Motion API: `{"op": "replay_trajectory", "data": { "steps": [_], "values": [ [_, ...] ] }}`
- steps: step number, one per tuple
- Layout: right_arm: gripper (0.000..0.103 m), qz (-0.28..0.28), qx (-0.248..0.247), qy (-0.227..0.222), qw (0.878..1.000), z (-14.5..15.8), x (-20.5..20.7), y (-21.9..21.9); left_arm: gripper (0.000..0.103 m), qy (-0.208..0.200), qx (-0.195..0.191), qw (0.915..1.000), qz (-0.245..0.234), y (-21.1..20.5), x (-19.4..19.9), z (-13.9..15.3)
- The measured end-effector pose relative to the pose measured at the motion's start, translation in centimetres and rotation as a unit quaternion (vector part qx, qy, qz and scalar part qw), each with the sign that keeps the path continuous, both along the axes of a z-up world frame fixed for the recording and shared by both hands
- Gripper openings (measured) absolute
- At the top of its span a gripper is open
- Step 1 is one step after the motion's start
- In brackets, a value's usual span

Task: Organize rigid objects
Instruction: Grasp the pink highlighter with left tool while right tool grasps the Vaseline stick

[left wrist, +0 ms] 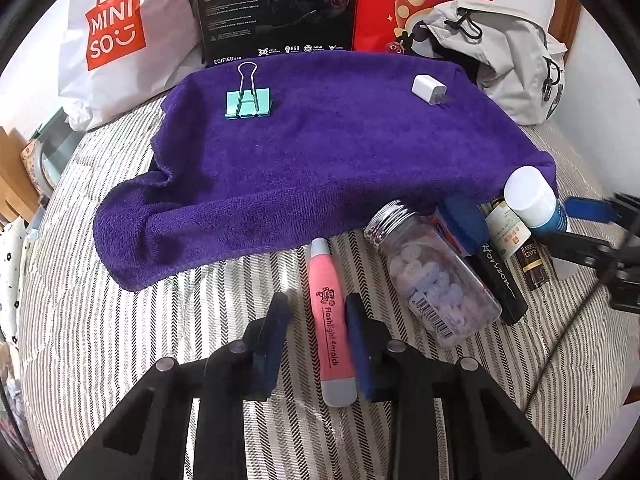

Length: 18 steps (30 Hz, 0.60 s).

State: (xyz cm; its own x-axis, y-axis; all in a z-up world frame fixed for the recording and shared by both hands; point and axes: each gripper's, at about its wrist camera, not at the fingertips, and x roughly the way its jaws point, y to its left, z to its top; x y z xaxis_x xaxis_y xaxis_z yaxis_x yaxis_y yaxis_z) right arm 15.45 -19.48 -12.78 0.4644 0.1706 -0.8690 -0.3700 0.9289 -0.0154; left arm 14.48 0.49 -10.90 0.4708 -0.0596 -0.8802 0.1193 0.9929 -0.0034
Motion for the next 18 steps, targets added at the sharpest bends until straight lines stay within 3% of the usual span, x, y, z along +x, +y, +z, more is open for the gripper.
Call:
{"op": "replay_trajectory", "data": {
  "steps": [2,4,6,10,18],
  "values": [
    [0.066,0.009,0.003,0.006,1.0,-0.5,0.7,0.5,0.028,0.002,-0.002,1.0,-0.002,0.1,0.1,0.0],
    [0.055,0.009,0.001,0.008,1.0,-0.8,1.1,0.8,0.028,0.003,-0.005,1.0,-0.003,0.2,0.1,0.0],
    [0.052,0.005,0.005,0.008,1.0,-0.8,1.0,0.8,0.028,0.003,-0.006,1.0,-0.003,0.2,0.1,0.0],
    [0.04,-0.013,0.05,0.026,0.998,-0.4,0.4,-0.3,0.028,0.002,-0.003,1.0,-0.004,0.1,0.0,0.0],
    [0.036,-0.1,0.068,0.041,0.992,0.5,-1.9,-5.5,0.028,0.001,-0.002,1.0,-0.006,0.0,0.0,0.0]
  ]
}}
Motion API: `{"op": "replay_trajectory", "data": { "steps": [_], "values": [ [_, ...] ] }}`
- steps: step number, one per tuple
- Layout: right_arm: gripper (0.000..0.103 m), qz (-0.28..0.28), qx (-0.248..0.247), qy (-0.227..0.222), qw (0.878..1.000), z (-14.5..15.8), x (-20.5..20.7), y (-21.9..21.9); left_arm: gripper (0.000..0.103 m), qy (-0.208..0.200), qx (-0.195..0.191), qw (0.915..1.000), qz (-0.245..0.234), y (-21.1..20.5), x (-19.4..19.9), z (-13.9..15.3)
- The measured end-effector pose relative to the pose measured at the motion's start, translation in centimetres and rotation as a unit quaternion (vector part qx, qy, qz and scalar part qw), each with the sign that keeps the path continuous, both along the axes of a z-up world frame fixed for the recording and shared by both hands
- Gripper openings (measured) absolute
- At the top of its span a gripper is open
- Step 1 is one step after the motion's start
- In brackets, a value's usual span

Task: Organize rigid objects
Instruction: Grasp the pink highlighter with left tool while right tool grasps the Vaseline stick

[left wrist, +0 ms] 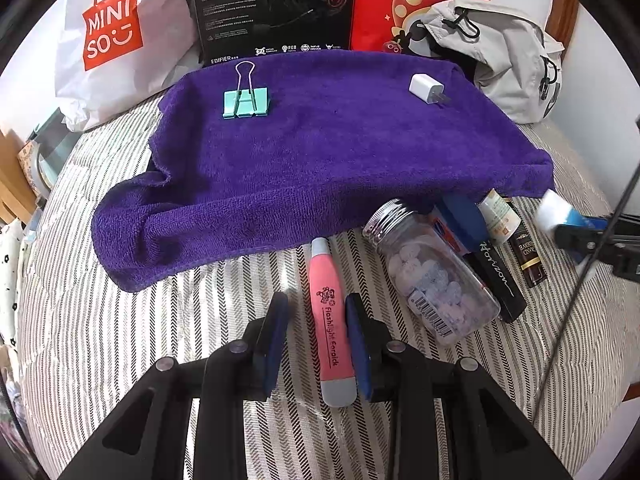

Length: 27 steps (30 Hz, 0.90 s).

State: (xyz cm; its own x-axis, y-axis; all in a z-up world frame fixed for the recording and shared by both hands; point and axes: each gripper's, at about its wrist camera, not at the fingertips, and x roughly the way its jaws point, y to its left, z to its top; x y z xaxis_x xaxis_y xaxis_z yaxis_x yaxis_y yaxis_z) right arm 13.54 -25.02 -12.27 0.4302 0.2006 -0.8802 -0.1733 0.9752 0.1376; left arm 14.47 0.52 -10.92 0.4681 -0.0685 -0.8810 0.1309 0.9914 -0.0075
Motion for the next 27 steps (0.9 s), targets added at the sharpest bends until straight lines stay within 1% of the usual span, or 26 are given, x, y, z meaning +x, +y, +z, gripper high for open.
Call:
{"op": "replay_trajectory", "data": {
  "steps": [4,6,8,10,13,14,16,19,22,24,25,27],
  "values": [
    [0.036,-0.043,-0.017,0.009,0.999,-0.6,-1.1,-2.6,0.028,-0.001,0.001,1.0,0.0,0.0,0.0,0.0],
    [0.036,-0.056,-0.014,0.015,0.998,-1.1,-1.6,-3.6,0.028,-0.004,0.001,1.0,0.001,0.0,-0.1,0.0],
    [0.036,-0.058,-0.01,0.022,0.998,-1.7,-1.8,-3.9,0.028,-0.003,0.001,1.0,0.001,0.0,-0.1,0.0],
    [0.036,-0.062,-0.008,0.014,0.998,-1.8,-2.1,-3.8,0.028,-0.002,0.003,1.0,0.0,-0.1,-0.1,0.0],
    [0.037,-0.064,-0.017,0.016,0.998,-2.1,-2.0,-3.5,0.028,-0.002,0.004,1.0,0.0,-0.2,-0.1,0.0],
    [0.039,-0.063,-0.024,0.013,0.998,-2.1,-2.1,-3.2,0.028,-0.001,0.005,1.0,0.0,-0.2,0.0,0.0],
    [0.04,-0.058,-0.038,0.008,0.998,-2.2,-2.2,-2.7,0.028,-0.001,0.006,1.0,0.0,-0.2,0.0,0.0],
    [0.037,-0.044,-0.071,-0.004,0.996,-2.3,-2.3,-1.7,0.028,-0.003,0.006,1.0,0.002,-0.2,0.0,0.0],
    [0.036,-0.048,-0.059,0.0,0.997,-2.1,-2.2,-2.1,0.028,-0.008,0.004,1.0,0.003,-0.1,-0.1,0.0],
    [0.036,-0.051,-0.029,0.003,0.998,-1.8,-1.9,-2.5,0.028,-0.009,0.002,1.0,0.002,-0.1,-0.2,0.0],
    [0.036,-0.048,-0.013,0.003,0.999,-1.6,-1.9,-2.6,0.026,-0.009,0.001,1.0,0.001,0.0,-0.3,0.0],
    [0.036,-0.041,-0.017,-0.001,0.999,-1.4,-1.7,-2.1,0.022,-0.004,-0.003,1.0,0.002,0.2,-0.3,0.2]
  ]
}}
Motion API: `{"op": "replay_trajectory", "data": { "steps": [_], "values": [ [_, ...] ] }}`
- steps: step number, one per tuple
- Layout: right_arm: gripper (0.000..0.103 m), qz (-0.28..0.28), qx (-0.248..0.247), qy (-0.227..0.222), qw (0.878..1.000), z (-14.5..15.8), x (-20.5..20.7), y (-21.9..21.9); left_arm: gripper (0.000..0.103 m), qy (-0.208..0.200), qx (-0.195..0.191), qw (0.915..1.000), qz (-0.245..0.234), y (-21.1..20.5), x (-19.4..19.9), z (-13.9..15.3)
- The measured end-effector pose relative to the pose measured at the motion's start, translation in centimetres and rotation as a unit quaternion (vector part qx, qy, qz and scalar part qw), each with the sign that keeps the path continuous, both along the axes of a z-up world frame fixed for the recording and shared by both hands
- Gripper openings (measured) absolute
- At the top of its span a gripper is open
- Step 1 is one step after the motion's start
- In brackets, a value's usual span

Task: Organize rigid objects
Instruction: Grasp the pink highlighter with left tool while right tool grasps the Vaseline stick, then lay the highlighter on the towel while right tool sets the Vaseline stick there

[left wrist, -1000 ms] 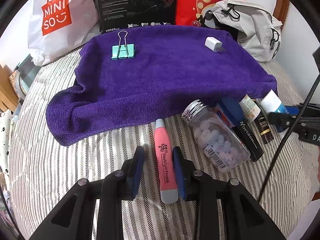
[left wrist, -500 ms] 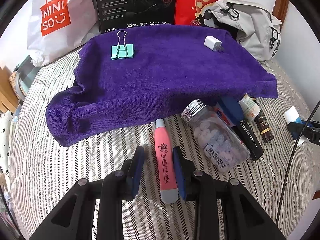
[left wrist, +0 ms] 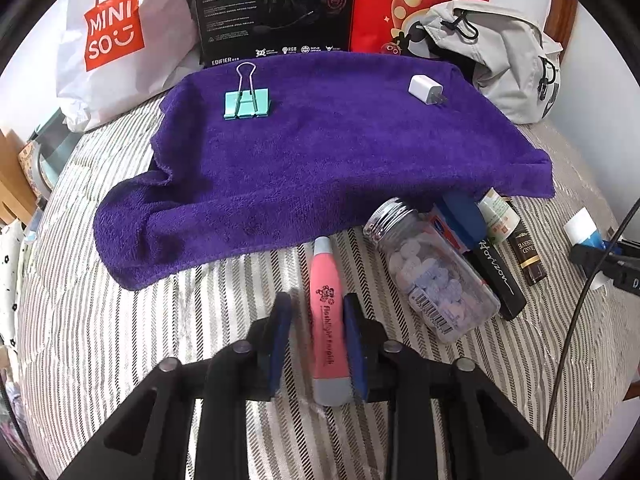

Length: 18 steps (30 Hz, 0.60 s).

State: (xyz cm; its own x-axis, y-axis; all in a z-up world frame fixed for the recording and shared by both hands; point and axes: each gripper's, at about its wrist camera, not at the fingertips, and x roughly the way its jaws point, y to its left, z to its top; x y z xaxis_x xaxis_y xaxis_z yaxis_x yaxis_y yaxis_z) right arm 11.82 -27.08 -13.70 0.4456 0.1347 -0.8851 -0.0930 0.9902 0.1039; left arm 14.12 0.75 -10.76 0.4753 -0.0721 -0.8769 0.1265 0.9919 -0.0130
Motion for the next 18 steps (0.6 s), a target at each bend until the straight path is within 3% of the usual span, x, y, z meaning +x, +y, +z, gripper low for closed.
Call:
{"op": "replay_trajectory", "data": {
  "steps": [4,7,15,18],
  "values": [
    [0.036,0.01,-0.033,-0.002,0.999,-0.8,0.1,1.2,0.021,0.0,-0.008,1.0,0.0,0.4,-0.2,0.0],
    [0.036,0.012,-0.046,-0.008,0.999,-0.9,-0.1,1.5,0.021,-0.003,0.012,0.9999,-0.003,-0.3,-0.2,0.0],
    [0.036,0.006,-0.028,-0.004,1.0,-0.8,-0.3,1.0,0.021,-0.016,0.008,0.9998,-0.008,-0.3,-0.2,-0.1],
    [0.036,0.004,-0.004,0.002,1.0,-0.4,-0.4,0.6,0.017,-0.012,-0.023,0.9997,0.0,0.8,-0.1,0.0]
  ]
}}
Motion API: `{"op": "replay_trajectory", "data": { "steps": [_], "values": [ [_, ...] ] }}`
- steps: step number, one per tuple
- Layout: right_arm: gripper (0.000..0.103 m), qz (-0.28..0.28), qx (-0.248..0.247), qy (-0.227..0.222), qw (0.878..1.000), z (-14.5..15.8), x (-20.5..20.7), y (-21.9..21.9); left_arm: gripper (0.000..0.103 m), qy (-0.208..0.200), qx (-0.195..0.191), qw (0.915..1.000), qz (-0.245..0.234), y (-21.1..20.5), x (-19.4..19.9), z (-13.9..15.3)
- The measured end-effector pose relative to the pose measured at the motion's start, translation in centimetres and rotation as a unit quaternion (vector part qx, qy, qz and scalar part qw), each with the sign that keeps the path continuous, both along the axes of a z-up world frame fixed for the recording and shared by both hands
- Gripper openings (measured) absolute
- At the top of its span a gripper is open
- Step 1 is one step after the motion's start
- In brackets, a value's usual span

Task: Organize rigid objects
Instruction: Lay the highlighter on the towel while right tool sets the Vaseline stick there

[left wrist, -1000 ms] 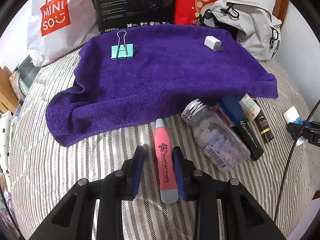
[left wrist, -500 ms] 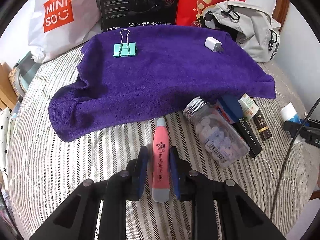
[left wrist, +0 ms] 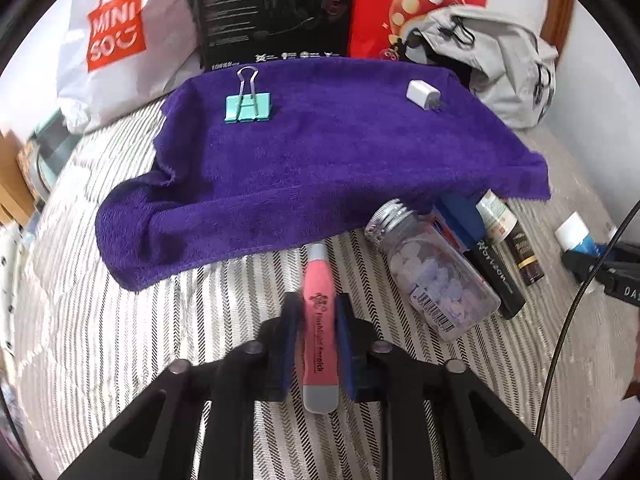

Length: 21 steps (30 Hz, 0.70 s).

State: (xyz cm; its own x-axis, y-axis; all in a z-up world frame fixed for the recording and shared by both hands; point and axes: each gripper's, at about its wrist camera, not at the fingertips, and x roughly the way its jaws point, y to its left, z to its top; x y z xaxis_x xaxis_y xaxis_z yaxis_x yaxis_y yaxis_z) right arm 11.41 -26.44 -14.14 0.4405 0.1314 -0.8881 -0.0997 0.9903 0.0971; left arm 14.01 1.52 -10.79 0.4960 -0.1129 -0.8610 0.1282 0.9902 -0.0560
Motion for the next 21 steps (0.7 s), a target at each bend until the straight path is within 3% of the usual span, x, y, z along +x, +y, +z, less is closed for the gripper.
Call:
{"op": "replay_trajectory", "data": {
  "steps": [4,10,14,21],
  "values": [
    [0.036,0.008,-0.001,-0.005,1.0,0.7,-0.2,0.4,0.017,0.013,-0.062,0.9979,0.013,1.8,-0.3,0.0],
    [0.036,0.015,0.004,-0.006,1.0,0.9,-0.2,1.1,0.017,0.014,-0.066,0.9976,0.016,2.4,-0.8,0.0],
    [0.036,0.025,0.004,0.004,1.0,0.2,-0.2,1.6,0.017,0.014,-0.043,0.9989,0.01,2.2,-0.8,-0.2],
    [0.036,0.026,0.007,0.009,1.0,-0.2,-0.1,1.6,0.017,-0.007,0.032,0.9994,-0.007,0.3,-1.3,-0.1]
  ]
}}
